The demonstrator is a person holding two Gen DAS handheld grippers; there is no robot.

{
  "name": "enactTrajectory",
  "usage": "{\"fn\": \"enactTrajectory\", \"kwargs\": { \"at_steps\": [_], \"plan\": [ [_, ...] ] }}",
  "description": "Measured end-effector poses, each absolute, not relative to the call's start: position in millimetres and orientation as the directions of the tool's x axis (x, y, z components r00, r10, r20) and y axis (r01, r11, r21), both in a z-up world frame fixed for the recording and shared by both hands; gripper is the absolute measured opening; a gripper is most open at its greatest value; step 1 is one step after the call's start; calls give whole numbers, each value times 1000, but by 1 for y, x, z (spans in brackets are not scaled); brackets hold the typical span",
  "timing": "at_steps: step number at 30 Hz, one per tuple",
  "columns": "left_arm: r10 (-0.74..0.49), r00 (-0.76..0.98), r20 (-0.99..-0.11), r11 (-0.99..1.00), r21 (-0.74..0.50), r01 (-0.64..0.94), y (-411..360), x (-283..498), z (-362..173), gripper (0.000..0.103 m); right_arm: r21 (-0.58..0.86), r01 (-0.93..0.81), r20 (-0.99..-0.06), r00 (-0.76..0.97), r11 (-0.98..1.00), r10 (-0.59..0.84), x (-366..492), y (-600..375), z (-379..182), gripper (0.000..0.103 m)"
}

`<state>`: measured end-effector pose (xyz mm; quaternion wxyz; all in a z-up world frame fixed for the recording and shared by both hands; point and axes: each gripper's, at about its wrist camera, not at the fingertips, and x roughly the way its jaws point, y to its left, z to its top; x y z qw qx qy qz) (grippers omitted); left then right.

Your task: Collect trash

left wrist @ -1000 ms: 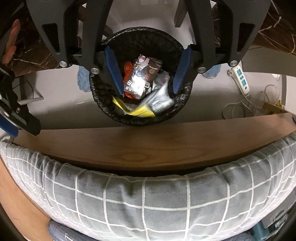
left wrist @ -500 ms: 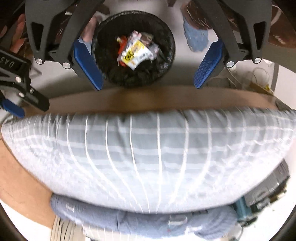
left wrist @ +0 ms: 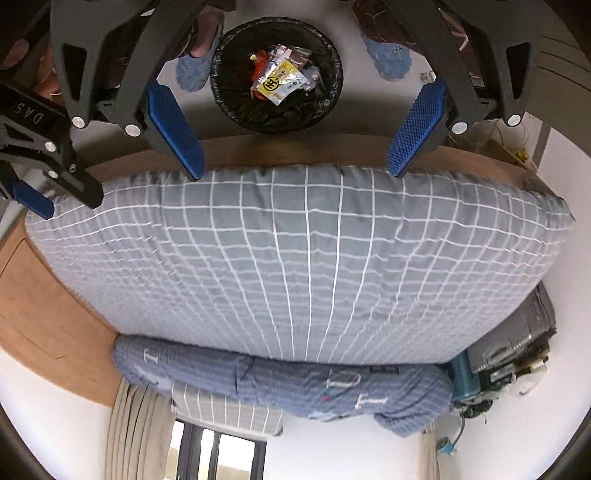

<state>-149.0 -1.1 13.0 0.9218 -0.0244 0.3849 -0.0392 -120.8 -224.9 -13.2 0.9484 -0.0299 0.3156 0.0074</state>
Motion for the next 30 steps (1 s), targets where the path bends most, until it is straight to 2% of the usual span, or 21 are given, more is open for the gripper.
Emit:
{"fn": "enactTrajectory", "kwargs": {
  "at_steps": [9,30],
  "plan": [
    [-96,716,-692,995,-70,65,2,-183,44,97,-53,-34,-575,818,998,-2,-157,-219,7,95],
    [-95,704,-704,995,-58,76,2,-188,39,97,-34,-18,-589,808,999,-6,-158,-224,2,95]
  ]
}}
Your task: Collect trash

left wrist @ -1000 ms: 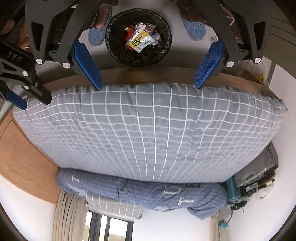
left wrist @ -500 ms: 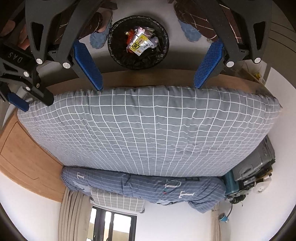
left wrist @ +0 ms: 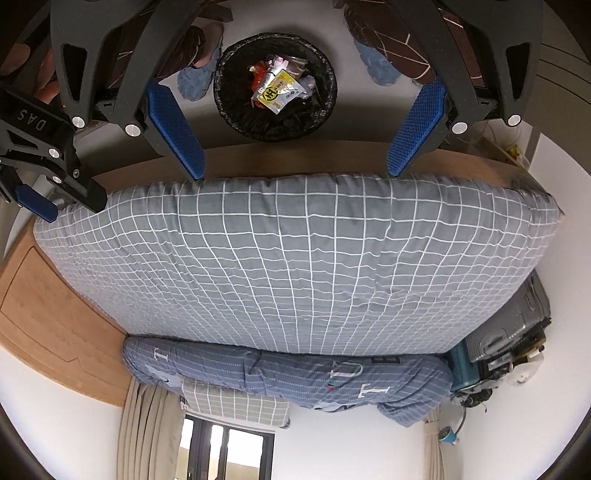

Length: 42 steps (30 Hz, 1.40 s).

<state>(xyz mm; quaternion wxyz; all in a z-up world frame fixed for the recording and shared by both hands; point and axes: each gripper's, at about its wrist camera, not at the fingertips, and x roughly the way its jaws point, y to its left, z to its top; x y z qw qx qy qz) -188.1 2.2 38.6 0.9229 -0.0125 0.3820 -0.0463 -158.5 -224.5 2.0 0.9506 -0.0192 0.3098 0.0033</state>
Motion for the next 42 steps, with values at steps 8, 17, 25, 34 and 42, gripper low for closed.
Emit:
{"fn": "enactTrajectory", "kwargs": {
  "at_steps": [8,17,25,34,42],
  "plan": [
    [-106,697,-710,994,-67,83,1,-187,37,97,-29,-15,-592,806,999,-5,-159,-227,0,95],
    [-83,698,-712,996,-42,76,0,-185,34,97,-28,-17,-595,804,999,-3,-158,-226,-1,95],
    [-73,689,-721,997,-53,50,4,-183,33,97,-29,-20,-597,802,999,-1,-157,-224,-3,95],
    [-68,685,-725,998,-42,55,1,-183,31,97,-31,-26,-600,800,999,2,-156,-221,-5,95],
    [-70,678,-731,997,-41,58,1,-183,31,97,-30,-25,-600,800,999,2,-156,-221,-5,95]
  ]
}}
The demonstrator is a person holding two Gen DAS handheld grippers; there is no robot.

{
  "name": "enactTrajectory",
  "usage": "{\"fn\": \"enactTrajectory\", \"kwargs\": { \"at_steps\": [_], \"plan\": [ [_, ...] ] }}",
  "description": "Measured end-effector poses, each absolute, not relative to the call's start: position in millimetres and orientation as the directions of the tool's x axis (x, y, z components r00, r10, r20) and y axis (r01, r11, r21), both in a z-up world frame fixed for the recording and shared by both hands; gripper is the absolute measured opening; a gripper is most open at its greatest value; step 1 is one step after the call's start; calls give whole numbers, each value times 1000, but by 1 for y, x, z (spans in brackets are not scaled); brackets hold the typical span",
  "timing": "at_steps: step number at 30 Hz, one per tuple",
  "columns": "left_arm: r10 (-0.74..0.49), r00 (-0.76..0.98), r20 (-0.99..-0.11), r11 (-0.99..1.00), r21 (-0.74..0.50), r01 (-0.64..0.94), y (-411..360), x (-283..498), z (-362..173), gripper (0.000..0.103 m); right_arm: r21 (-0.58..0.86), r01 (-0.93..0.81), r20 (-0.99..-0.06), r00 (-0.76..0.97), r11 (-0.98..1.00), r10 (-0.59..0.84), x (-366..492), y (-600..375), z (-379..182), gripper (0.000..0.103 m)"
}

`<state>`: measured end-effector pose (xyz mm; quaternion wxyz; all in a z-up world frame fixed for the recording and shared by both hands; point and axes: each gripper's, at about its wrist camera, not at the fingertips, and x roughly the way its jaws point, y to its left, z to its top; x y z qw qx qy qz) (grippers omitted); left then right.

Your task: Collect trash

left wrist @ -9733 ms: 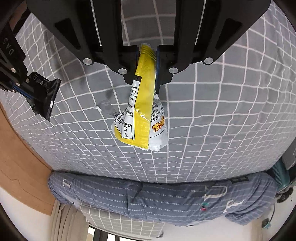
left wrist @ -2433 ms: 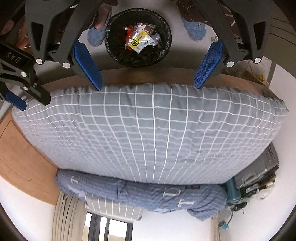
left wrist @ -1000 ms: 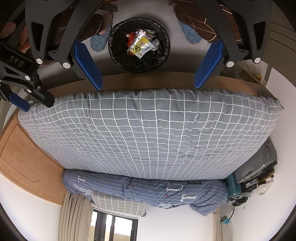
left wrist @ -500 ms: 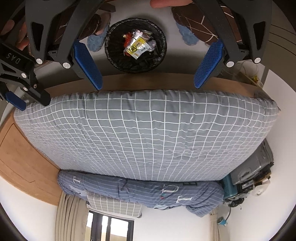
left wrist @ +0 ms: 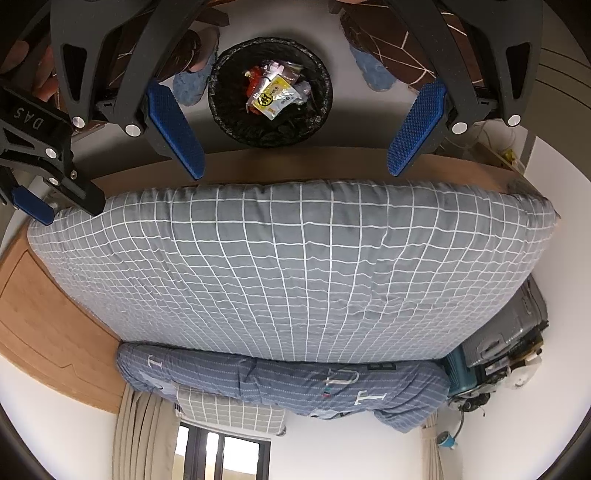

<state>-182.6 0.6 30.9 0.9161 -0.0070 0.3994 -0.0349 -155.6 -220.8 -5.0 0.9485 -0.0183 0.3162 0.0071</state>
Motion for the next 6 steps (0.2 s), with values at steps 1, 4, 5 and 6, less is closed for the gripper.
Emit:
{"fn": "enactTrajectory", "kwargs": {
  "at_steps": [1,4,5,6],
  "plan": [
    [-69,678,-732,998,-40,58,0,-182,31,97,-29,-26,-600,800,999,3,-156,-220,-5,95],
    [-64,682,-729,998,-33,59,-1,-181,31,97,-29,-28,-600,800,999,5,-156,-219,-6,95],
    [-66,681,-730,998,-36,58,0,-181,31,97,-28,-28,-600,800,999,6,-156,-220,-5,95],
    [-65,680,-730,998,-39,53,0,-180,30,97,-27,-28,-600,800,999,6,-156,-220,-6,95]
  ]
}}
